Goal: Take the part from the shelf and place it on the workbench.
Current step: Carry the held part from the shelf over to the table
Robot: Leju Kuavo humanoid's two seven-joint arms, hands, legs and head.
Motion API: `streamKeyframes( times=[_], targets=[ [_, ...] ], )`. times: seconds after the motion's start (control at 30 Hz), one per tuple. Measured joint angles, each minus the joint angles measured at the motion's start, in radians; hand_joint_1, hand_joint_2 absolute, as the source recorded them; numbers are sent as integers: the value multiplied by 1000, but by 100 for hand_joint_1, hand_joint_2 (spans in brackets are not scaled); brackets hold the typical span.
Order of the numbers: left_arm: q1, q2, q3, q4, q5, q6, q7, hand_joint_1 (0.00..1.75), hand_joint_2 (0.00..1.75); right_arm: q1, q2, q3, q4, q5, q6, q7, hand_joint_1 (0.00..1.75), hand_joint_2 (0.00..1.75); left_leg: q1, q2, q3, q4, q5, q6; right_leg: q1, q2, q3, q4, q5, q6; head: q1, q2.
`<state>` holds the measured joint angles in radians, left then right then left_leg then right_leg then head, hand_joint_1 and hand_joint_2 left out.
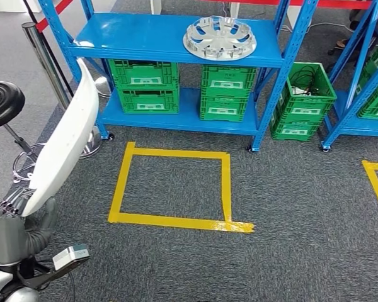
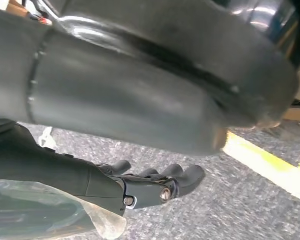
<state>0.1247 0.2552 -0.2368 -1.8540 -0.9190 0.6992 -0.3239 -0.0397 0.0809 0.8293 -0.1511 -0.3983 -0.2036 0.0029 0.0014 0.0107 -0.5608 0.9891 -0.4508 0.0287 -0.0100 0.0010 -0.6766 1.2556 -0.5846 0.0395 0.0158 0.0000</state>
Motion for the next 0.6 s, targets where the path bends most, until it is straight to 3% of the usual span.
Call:
streamKeyframes(
  times=[0.07, 0.13, 0.23, 0.3, 0.4, 0.43, 0.47, 0.5, 0.6],
  targets=[
    [-1, 1, -3, 0, 0, 0, 0, 175, 175, 0, 0, 0, 0, 0, 0, 1, 0, 0, -1, 0, -1, 3, 2, -4, 1, 0, 86, -148, 58, -6, 0, 0],
    [-3, 2, -6, 0, 0, 0, 1, 175, 175, -3, 0, 0, 0, 0, 2, 1, 0, 0, -5, -1, -5, 7, 4, -12, 3, 0, 140, -248, 83, -16, -1, 0],
    [-7, 5, -14, 0, -1, 0, 2, 175, 175, -3, 1, 0, -1, 0, 3, 0, 0, 0, -4, -1, -12, 10, 10, -28, 4, 1, 145, -261, 90, -31, -1, 0],
    [-11, 8, -19, 0, -1, 0, 2, 175, 175, -3, 2, 0, -1, -1, 3, -1, 0, 0, -1, -3, -26, 44, -18, -40, 0, -1, 142, -265, 98, -44, -4, 0],
    [-15, 13, -23, 3, 0, 0, 5, 175, 175, -3, 2, 0, -1, -2, 2, -4, 0, 0, 5, -4, -99, 226, -123, -55, -1, -2, 131, -266, 106, -53, -12, 0],
    [-15, 14, -25, 5, 2, 0, 7, 175, 175, -2, 3, 0, -1, -2, 3, -5, 0, 0, 6, -4, -119, 280, -144, -57, -1, -2, 127, -265, 108, -53, -13, 0],
    [-16, 15, -28, 7, 3, 0, 10, 175, 175, -1, 3, 0, -1, -2, 3, -6, 0, 0, 7, -4, -122, 301, -145, -58, -1, -2, 124, -264, 110, -52, -13, 0],
    [-17, 17, -31, 10, 5, 0, 13, 175, 175, 1, 3, 0, -1, -3, 3, -7, 0, 0, 9, -4, -106, 278, -126, -58, -1, -2, 122, -263, 111, -51, -13, 0],
    [-26, 21, -38, 14, 11, 0, 18, 175, 175, 0, 4, 0, -1, -5, 2, -11, 0, 0, 9, -5, 2, 78, -40, -52, 1, 0, 119, -258, 113, -44, -14, 0]
  ],
)
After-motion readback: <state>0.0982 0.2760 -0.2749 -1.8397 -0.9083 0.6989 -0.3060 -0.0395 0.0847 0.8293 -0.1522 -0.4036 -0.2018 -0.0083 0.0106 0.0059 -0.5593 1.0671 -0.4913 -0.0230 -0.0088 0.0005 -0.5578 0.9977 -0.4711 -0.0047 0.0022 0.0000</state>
